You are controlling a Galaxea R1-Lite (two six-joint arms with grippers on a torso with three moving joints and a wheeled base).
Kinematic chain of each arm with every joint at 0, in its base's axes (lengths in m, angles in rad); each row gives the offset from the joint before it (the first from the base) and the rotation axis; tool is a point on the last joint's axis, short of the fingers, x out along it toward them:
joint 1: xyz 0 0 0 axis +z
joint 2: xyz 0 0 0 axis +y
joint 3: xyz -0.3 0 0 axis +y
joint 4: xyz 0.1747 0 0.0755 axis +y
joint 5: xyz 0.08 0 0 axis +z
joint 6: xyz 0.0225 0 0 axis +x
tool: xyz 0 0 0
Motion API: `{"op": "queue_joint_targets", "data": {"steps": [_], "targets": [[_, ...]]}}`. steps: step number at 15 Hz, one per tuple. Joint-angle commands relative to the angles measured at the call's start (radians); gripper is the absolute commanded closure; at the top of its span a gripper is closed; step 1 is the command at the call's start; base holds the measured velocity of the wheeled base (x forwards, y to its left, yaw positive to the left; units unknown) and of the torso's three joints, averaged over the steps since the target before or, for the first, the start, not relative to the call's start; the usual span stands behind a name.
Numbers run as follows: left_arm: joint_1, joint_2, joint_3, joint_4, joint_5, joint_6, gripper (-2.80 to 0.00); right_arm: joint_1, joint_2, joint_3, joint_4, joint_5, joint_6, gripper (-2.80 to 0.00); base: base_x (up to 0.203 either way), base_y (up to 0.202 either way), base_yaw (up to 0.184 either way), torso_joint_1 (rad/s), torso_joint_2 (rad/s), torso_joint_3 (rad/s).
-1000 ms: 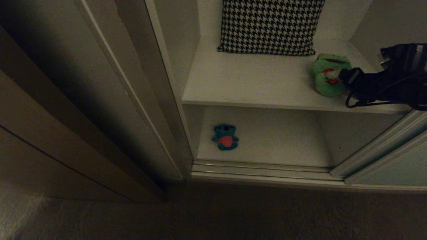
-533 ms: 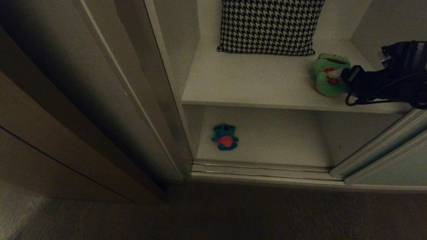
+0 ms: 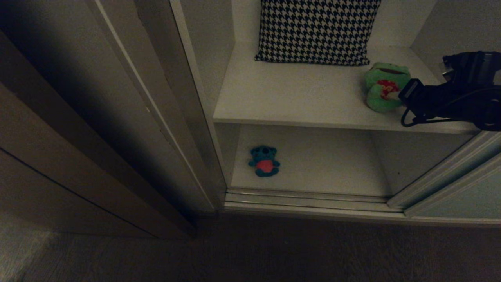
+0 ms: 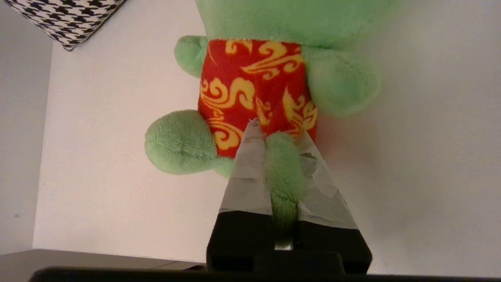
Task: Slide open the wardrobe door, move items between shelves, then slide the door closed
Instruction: Place the green doll on the lower shelf
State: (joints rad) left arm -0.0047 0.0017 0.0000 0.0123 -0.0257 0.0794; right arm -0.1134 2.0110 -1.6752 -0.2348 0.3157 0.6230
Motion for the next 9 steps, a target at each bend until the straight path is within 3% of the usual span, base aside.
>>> {"op": "queue_joint_targets", "data": {"steps": [1,4,9], "targets": [[0.0,0.001,0.0,0.0,0.0,0.0,0.0,-0.002,-0.019,0.006,0.003,0.001,0.001,0.0,0.0,0.0,0.0,0.0,0.0,0.0],[0.0,0.001,0.0,0.0,0.0,0.0,0.0,-0.007,-0.067,0.03,0.018,0.002,-0.007,0.0,0.0,0.0,0.0,0.0,0.0,0.0],[0.001,0.001,0.0,0.0,0.0,0.0,0.0,-0.016,-0.342,0.191,0.08,0.042,-0.05,0.0,0.0,0.0,0.0,0.0,0.0,0.0]]}}
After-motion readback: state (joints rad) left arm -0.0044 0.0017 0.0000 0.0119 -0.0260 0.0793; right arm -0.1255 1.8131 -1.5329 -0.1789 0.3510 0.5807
